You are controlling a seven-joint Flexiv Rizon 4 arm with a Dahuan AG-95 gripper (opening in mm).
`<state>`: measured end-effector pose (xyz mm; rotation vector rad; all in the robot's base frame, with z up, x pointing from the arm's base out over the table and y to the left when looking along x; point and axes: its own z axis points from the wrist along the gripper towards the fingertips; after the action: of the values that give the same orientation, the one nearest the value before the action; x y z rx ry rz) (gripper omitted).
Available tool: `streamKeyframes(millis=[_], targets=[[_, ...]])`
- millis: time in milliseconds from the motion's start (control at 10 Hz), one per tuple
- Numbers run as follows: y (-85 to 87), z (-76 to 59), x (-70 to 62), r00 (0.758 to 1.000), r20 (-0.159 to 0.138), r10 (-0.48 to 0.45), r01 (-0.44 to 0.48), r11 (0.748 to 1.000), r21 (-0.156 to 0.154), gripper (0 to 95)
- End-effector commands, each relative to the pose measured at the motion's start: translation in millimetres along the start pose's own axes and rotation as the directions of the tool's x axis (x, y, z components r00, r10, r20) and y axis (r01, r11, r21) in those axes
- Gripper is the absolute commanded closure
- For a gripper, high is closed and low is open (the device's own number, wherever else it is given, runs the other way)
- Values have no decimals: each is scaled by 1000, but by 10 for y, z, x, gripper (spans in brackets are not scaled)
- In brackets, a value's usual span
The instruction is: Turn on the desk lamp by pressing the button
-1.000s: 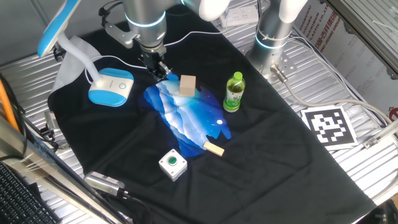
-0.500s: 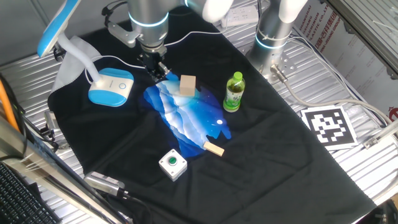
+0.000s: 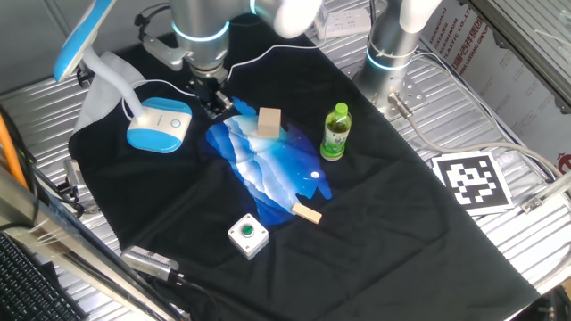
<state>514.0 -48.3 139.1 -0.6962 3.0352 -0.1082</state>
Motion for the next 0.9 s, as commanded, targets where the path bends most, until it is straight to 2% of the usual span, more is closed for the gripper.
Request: streamKeyframes(millis=[100,500,900], targets=[[-119,58,-63,1000,9,-6,6,1000,-8,950],[-229,168,-144,1000,9,-16,16,1000,26,950],[-295,255,-182,1000,12,-18,18,999,29,950]])
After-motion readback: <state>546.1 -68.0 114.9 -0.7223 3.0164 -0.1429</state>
